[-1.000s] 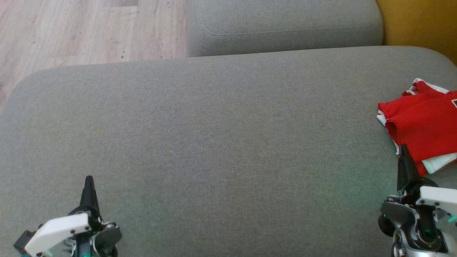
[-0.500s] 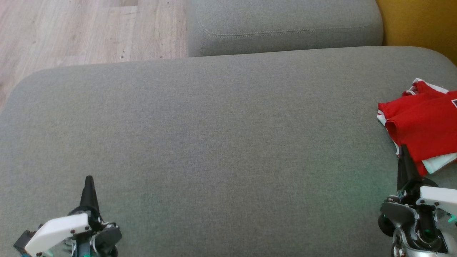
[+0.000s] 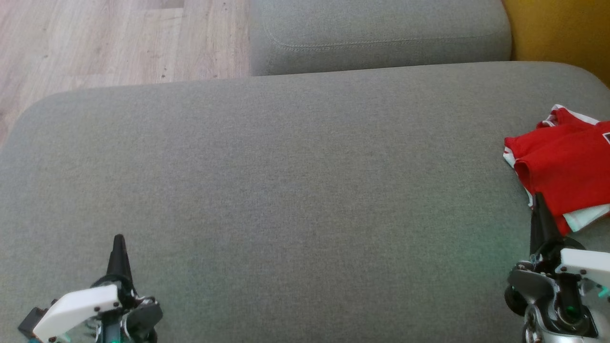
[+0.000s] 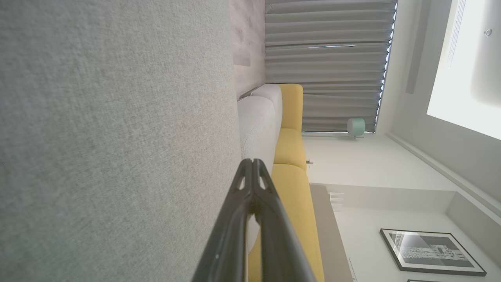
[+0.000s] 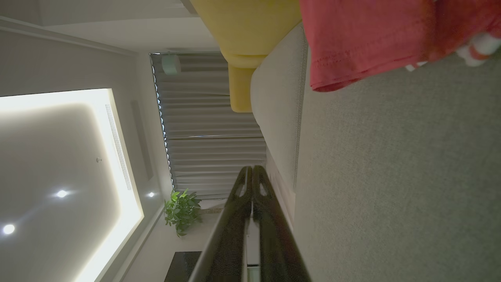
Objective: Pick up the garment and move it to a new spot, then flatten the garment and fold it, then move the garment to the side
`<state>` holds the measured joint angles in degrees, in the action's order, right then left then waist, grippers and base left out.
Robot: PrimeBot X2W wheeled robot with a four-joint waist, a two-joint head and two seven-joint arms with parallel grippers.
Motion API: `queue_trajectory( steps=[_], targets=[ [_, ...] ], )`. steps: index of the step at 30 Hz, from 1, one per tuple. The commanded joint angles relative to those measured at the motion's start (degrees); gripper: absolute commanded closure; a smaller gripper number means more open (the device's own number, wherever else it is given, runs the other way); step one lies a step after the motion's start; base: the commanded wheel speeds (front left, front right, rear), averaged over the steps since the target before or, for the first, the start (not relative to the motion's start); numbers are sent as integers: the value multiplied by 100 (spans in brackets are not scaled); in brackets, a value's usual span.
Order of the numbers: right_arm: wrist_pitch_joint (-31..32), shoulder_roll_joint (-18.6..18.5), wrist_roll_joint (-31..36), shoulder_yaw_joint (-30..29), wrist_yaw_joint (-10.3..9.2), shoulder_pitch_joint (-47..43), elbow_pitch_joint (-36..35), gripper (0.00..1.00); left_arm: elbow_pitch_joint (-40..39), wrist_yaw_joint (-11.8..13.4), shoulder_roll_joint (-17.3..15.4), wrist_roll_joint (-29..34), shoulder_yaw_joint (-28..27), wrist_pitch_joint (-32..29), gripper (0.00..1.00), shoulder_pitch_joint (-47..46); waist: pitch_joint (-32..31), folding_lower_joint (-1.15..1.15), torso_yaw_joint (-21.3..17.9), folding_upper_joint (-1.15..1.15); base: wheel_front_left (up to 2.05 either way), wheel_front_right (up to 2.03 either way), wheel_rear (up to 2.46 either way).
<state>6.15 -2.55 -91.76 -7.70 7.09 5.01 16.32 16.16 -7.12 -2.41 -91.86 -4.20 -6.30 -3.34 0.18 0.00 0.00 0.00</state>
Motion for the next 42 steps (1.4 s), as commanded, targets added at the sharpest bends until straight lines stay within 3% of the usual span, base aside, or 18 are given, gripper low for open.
queue_trajectory(
  steps=[1,42],
  targets=[
    [34,-32,-41,118,40,117,-230,100,-210,-36,-47,-31,-231,-18,100,-285,0,0,0,0,0,0,0],
    [33,-32,-41,118,40,117,-230,100,-211,-36,-47,-31,-231,-18,100,-285,0,0,0,0,0,0,0]
  ],
)
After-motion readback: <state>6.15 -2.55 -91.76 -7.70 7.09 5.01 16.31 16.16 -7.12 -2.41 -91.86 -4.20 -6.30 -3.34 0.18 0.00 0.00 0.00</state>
